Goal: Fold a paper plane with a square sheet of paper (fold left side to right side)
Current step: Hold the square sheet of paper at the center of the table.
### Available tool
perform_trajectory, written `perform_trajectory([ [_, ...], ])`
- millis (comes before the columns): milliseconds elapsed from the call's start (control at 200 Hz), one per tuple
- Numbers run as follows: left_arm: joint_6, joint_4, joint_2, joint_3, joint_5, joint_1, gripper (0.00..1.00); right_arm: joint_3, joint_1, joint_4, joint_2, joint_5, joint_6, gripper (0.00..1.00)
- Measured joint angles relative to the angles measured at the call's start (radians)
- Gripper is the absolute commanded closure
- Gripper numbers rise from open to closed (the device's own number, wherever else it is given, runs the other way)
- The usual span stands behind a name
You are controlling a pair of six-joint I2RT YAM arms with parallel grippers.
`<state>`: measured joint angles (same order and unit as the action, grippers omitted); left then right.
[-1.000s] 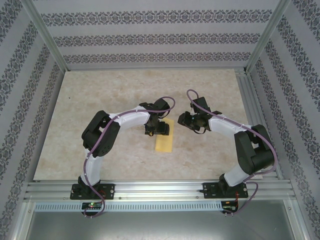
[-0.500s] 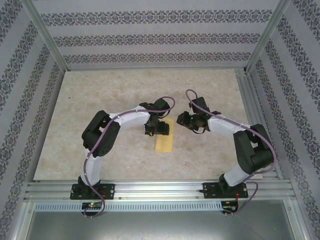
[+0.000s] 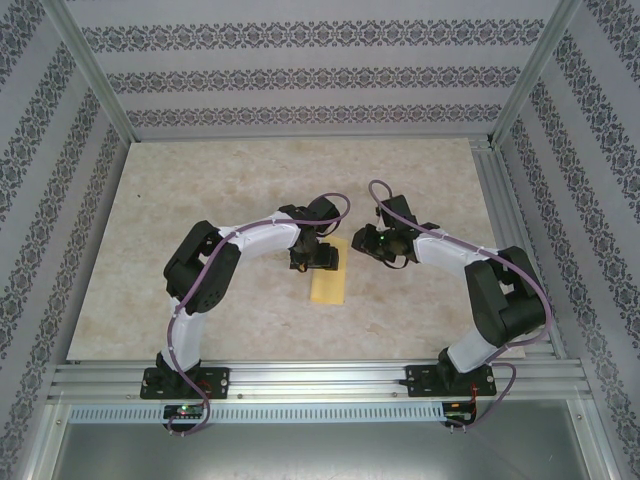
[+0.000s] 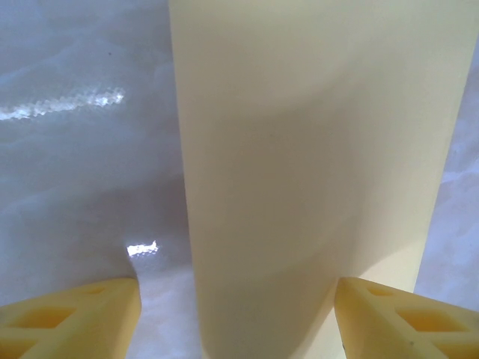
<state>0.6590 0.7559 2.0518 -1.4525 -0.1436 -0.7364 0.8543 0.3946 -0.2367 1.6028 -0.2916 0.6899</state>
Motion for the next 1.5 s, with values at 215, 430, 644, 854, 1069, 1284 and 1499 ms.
perform_trajectory([
  [215, 0.000, 0.000, 0.000, 0.000, 0.000, 0.000, 0.29, 0.000, 0.008, 0.006, 0.017, -0.002, 0.011, 0.68],
  [430, 0.000, 0.003, 0.003, -0.004, 0.000, 0.000, 0.29, 0.001, 0.031, 0.014, 0.046, -0.008, 0.023, 0.71],
  [644, 0.000, 0.008, 0.005, -0.008, 0.000, 0.000, 0.28, 0.001, 0.038, 0.025, 0.059, -0.014, 0.030, 0.78],
  [854, 0.000, 0.011, 0.008, -0.011, 0.000, 0.000, 0.28, 0.014, 0.046, 0.028, 0.067, -0.018, 0.041, 0.82],
  [1069, 0.000, 0.014, 0.010, -0.013, 0.000, 0.000, 0.28, 0.023, 0.051, 0.032, 0.081, -0.022, 0.042, 0.84],
  [1284, 0.000, 0.019, 0.013, -0.019, -0.001, 0.000, 0.28, 0.029, 0.062, 0.034, 0.089, -0.024, 0.042, 0.84],
  [1499, 0.000, 0.024, 0.016, -0.025, -0.003, 0.000, 0.28, 0.029, 0.062, 0.035, 0.092, -0.024, 0.045, 0.85],
])
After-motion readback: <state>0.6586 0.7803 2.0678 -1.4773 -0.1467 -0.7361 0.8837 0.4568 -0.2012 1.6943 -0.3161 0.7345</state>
